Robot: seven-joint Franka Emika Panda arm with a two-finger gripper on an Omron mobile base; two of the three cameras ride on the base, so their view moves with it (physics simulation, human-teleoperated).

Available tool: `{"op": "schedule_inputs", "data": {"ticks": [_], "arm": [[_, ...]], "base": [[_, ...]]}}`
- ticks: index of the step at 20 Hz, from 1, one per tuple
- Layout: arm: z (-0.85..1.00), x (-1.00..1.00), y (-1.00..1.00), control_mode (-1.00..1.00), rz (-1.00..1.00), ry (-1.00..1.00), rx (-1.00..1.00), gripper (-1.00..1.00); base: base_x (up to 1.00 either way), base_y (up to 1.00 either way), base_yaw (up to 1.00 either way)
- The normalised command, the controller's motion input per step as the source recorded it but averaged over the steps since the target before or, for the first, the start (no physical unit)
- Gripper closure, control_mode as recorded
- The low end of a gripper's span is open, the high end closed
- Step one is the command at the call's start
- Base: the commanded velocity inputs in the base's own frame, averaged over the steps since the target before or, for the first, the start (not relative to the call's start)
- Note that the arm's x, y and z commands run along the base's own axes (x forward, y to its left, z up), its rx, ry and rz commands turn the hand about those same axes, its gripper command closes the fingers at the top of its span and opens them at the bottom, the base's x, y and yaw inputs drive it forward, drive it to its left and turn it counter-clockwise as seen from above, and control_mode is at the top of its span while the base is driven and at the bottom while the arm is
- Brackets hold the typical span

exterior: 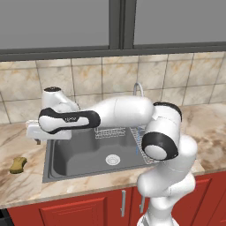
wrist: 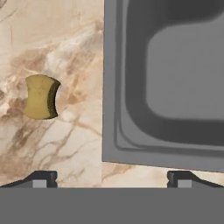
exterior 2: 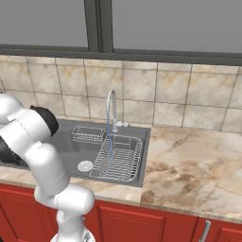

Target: Soak the sponge with water for a few seconds and then drop it inside the sink.

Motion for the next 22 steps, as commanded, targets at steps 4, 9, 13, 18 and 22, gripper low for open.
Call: {"op": "schedule_inputs", "data": {"ticks": [4,9,13,18,22], "arm": [[-0.06,0.07,0.35,-1.00,0.00,0.00,0.00,-1.00],[-0.15,0.04,0.40,-1.00,0.00,0.00,0.00,-1.00],[-0.24,0.00,0.32,-1.00,0.00,-0.05,0.00,-1.00],[-0.05,0.00,0.36,-1.00,0.00,-0.04,-0.02,-1.00],[0.00,0.00,0.34,-1.00,0.00,0.00,-0.04,-1.00]], "base": [[0.00,0.00,0.00],[0.00,0.00,0.00],[0.00,0.00,0.00],[0.00,0.00,0.00],[0.00,0.00,0.00]]}}
